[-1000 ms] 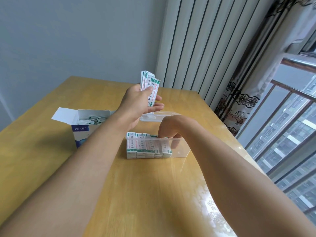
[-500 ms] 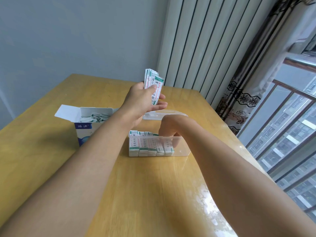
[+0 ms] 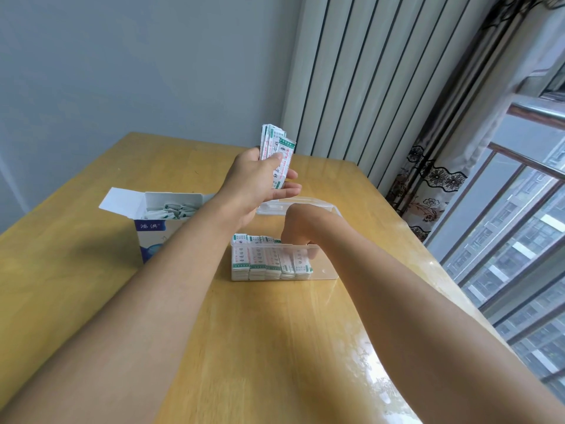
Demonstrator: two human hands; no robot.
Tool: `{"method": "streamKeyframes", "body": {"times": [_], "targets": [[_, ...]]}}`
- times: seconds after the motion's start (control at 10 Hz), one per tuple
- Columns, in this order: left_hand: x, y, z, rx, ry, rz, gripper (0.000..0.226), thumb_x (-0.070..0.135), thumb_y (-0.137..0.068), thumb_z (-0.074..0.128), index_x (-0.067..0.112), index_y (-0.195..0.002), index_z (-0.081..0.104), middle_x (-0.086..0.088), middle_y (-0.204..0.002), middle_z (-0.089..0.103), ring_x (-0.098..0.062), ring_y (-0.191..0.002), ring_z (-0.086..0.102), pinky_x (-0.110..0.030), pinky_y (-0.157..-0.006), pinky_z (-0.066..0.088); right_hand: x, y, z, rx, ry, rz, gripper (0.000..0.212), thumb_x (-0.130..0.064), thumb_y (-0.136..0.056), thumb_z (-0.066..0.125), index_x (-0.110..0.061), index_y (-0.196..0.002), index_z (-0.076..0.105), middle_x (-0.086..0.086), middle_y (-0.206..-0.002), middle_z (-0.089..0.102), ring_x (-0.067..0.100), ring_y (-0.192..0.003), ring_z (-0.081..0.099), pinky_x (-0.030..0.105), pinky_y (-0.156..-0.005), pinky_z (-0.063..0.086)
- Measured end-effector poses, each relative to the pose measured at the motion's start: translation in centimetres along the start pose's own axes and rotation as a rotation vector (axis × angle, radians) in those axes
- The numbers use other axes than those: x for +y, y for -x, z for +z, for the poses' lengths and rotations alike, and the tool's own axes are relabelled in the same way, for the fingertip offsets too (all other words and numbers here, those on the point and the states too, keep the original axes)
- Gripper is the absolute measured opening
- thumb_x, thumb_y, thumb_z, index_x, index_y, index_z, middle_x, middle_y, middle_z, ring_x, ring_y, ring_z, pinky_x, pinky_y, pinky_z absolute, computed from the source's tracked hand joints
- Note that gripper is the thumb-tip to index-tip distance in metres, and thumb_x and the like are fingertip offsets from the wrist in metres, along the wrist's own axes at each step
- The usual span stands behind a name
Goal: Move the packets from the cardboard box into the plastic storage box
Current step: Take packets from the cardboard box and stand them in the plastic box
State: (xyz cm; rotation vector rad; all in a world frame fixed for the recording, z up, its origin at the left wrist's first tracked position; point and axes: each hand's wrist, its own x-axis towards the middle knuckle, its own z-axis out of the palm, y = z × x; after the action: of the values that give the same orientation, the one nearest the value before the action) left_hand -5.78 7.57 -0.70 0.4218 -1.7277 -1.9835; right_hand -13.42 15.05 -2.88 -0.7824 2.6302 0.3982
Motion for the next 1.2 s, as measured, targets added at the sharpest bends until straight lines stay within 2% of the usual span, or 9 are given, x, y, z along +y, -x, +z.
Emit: {"method": "streamKeyframes", "body": {"times": [0.1,0.3,0.4,0.6,0.7,0.9,1.0,1.1,1.2], "targets": [[0.0,0.1,0.0,-0.001,-0.007,0.002,0.029,0.016,-0.108,0.044,0.005,-0.132,0.055,-0.019,-0.097,0.069,-0.030,-0.078,0.075,-0.041,-0.078,0.064,0.2,0.3,-0.1,0.004,-0.028,-0.015,0.013,-0.021,-0.100,0.054,-0.009,-0.105,0.057,0.005,-0.093,0.064,0.025,-0.092,0.066,0.031,-0.080,0.052],[0.0,0.0,0.1,-0.009,-0.011,-0.003,0.028,0.017,-0.108,0.045,0.005,-0.132,0.055,-0.019,-0.098,0.070,-0.030,-0.079,0.075,-0.041,-0.078,0.064,1.5,-0.2,-0.2,-0.049,-0.093,0.029,0.040,-0.029,-0.097,0.057,-0.009,-0.131,0.049,0.005,-0.111,0.072,0.020,-0.082,0.078,0.038,-0.090,0.059],[-0.1,-0.1,0.0,-0.004,0.000,-0.006,0.028,0.018,-0.108,0.046,0.006,-0.131,0.056,-0.018,-0.098,0.070,-0.030,-0.080,0.075,-0.042,-0.080,0.064,1.8,-1.2,0.0,-0.096,-0.048,0.019,0.061,-0.044,-0.089,0.070,-0.011,-0.135,0.049,0.002,-0.114,0.070,0.019,-0.079,0.077,0.041,-0.090,0.059],[-0.1,0.0,0.0,-0.010,-0.004,-0.010,0.028,0.018,-0.108,0.046,0.006,-0.130,0.057,-0.017,-0.095,0.069,-0.029,-0.078,0.075,-0.042,-0.079,0.064,1.9,-1.8,0.1,-0.143,0.089,-0.085,0.031,-0.045,-0.083,0.077,-0.018,-0.080,0.062,-0.006,-0.077,0.071,0.012,-0.068,0.065,0.035,-0.081,0.056],[-0.1,-0.1,0.0,-0.006,-0.004,-0.010,0.029,0.018,-0.108,0.047,0.005,-0.131,0.057,-0.017,-0.095,0.069,-0.030,-0.078,0.075,-0.043,-0.079,0.064,2.0,-2.1,0.1,-0.157,0.098,-0.114,0.029,-0.043,-0.081,0.078,-0.020,-0.079,0.061,-0.005,-0.082,0.070,0.009,-0.066,0.065,0.033,-0.072,0.052],[-0.1,0.0,0.0,-0.013,0.005,-0.013,0.027,0.017,-0.108,0.046,0.004,-0.129,0.057,-0.017,-0.094,0.069,-0.029,-0.077,0.074,-0.041,-0.078,0.064,2.2,-1.7,0.0,-0.182,0.009,-0.104,0.027,-0.030,-0.086,0.073,-0.016,-0.105,0.062,-0.004,-0.106,0.071,0.004,-0.054,0.071,0.031,-0.074,0.054],[0.1,0.1,0.0,-0.014,0.004,-0.012,0.026,0.017,-0.108,0.046,0.005,-0.128,0.057,-0.018,-0.095,0.069,-0.029,-0.077,0.074,-0.040,-0.077,0.064,2.5,-2.0,0.0,-0.153,-0.033,-0.100,0.038,-0.025,-0.087,0.071,-0.011,-0.120,0.062,-0.002,-0.103,0.070,0.008,-0.068,0.073,0.031,-0.071,0.054],[0.1,0.2,0.0,-0.015,-0.001,-0.011,0.025,0.018,-0.108,0.046,0.007,-0.128,0.056,-0.017,-0.096,0.069,-0.030,-0.079,0.074,-0.040,-0.078,0.064,2.8,-1.5,-0.1,-0.124,-0.037,-0.109,0.045,-0.022,-0.097,0.055,-0.014,-0.141,0.053,-0.004,-0.123,0.068,0.012,-0.087,0.073,0.035,-0.084,0.058],[0.1,0.3,0.0,-0.018,-0.001,-0.012,0.025,0.017,-0.108,0.046,0.007,-0.128,0.056,-0.018,-0.096,0.069,-0.029,-0.079,0.074,-0.039,-0.076,0.064,2.8,-0.8,-0.1,-0.128,-0.093,-0.113,0.048,-0.011,-0.102,0.041,-0.019,-0.149,0.047,0.002,-0.141,0.056,0.019,-0.086,0.078,0.040,-0.098,0.056]]}}
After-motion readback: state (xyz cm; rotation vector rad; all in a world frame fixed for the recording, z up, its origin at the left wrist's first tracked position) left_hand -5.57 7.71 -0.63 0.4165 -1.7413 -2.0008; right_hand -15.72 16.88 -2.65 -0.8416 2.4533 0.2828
